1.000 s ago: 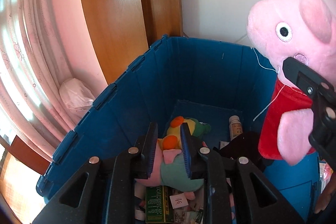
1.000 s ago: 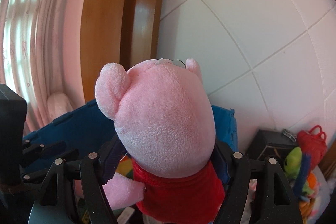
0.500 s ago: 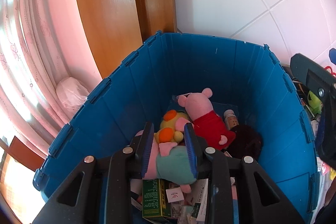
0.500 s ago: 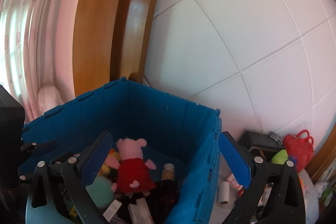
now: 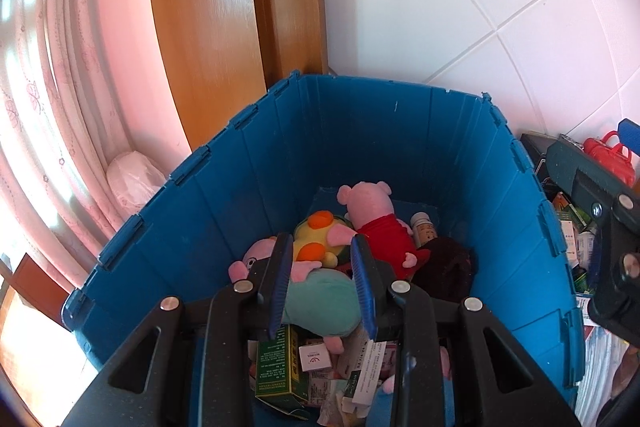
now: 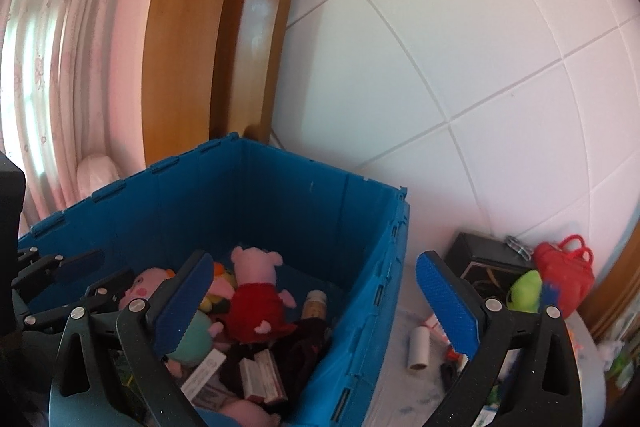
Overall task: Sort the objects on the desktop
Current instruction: 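Move both grippers back over the heap of items, then grasp the pink-white toothpaste tube with left gripper while right grasps the yellow toy clamp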
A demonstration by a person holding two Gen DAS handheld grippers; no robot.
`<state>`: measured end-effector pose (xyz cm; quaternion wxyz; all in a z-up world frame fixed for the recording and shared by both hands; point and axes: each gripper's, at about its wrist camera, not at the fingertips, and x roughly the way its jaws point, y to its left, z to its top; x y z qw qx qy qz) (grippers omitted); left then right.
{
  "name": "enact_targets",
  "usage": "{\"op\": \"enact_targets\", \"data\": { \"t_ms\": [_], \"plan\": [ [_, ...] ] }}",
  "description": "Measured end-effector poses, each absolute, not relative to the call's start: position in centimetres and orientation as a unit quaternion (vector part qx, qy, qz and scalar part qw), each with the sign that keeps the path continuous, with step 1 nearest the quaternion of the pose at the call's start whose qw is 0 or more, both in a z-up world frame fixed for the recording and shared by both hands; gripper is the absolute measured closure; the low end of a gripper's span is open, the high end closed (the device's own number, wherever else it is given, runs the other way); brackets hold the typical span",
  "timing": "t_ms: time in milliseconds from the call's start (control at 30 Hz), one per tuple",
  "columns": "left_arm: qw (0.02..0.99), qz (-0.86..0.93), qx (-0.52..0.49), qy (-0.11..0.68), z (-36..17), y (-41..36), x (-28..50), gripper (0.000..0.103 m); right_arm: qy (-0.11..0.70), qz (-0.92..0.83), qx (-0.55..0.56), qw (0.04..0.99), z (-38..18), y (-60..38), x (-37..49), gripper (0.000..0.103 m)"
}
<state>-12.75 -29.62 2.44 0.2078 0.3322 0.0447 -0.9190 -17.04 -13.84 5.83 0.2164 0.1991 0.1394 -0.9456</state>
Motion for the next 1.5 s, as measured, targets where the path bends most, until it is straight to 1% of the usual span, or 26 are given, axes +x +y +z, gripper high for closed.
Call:
{"op": "enact_targets", "data": {
  "t_ms": [333,567,600,700,800,933,1033,1100,1133,1300,1367,1400,1467,1500],
  "plan": [
    [0.207,-0.938,0.274,0.032,3.9,-25.2,-8.4,0.074,0.146,-0.949,0.182,0.214,5.9,-9.9,-13.7,0.000],
    [0.191,-0.951,0.240,0.041,4.4,-21.7,-6.1,0.073,0.131,-0.952,0.171,0.216,5.7,-5.6,-11.3,0.000],
    [0.191,-0.951,0.238,0.043,4.4,-21.2,-5.9,0.072,0.130,-0.953,0.171,0.214,5.6,-4.9,-11.1,0.000],
    [0.184,-0.954,0.233,0.039,4.3,-19.0,-5.8,0.054,0.120,-0.955,0.171,0.209,5.5,-2.3,-10.4,0.000],
    [0.171,-0.959,0.222,0.035,4.2,-16.6,-5.6,0.053,0.119,-0.957,0.172,0.200,5.0,0.1,-10.2,0.000],
    [0.143,-0.967,0.209,0.030,4.5,-12.5,-5.8,0.053,0.102,-0.962,0.183,0.173,3.9,6.1,-10.5,0.000],
    [0.126,-0.970,0.206,0.026,4.4,-9.4,-6.7,0.053,0.092,-0.965,0.188,0.161,3.5,8.8,-10.9,0.000],
    [0.112,-0.972,0.205,0.026,4.0,-7.1,-7.5,0.053,0.076,-0.968,0.199,0.135,2.6,13.8,-11.6,0.000],
    [0.106,-0.972,0.208,0.025,3.8,-6.2,-7.9,0.053,0.076,-0.968,0.199,0.135,2.6,13.8,-11.6,0.000],
    [0.058,-0.967,0.246,0.022,1.4,-0.6,-11.3,0.053,0.048,-0.968,0.229,0.095,0.4,21.4,-13.4,0.000],
    [0.043,-0.963,0.264,0.017,0.1,1.8,-12.7,0.053,0.036,-0.964,0.256,0.066,-1.6,26.0,-14.5,0.000],
    [0.034,-0.962,0.271,0.015,-0.6,2.9,-13.2,0.053,0.036,-0.964,0.256,0.066,-1.6,26.0,-14.5,0.000],
    [0.021,-0.958,0.286,0.011,-2.1,5.3,-14.4,0.053,0.029,-0.959,0.279,0.044,-3.1,29.3,-15.1,0.000],
    [0.016,-0.956,0.293,0.010,-2.8,6.2,-14.8,0.053,0.020,-0.954,0.299,0.025,-4.8,32.6,-15.3,0.000]
  ]
}}
